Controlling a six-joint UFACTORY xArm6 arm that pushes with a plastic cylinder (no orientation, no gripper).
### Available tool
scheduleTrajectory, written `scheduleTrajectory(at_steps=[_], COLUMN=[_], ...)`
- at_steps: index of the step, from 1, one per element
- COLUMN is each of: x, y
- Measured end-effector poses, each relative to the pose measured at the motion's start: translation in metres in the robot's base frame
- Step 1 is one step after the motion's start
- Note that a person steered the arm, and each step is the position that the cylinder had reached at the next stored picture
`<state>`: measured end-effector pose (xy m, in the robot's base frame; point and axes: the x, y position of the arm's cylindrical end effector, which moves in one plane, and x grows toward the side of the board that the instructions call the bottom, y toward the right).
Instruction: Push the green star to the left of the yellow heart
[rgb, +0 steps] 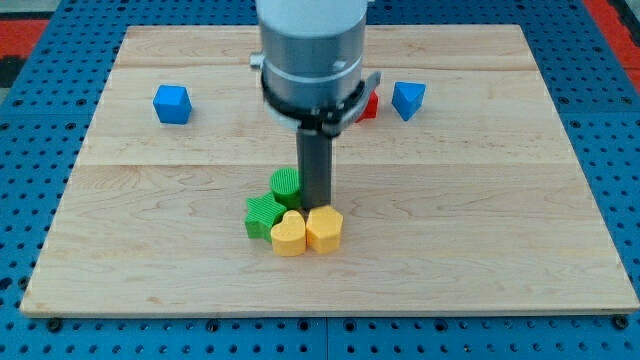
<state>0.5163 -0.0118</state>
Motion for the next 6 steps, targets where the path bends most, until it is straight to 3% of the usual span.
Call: scheduleTrajectory(at_steps=[1,2,3,4,5,6], x=[-0.003,-0.05,-0.047,-0.004,0.003,-0.051], y=[0.006,0.013,-0.057,-0.054,-0.055,-0.005])
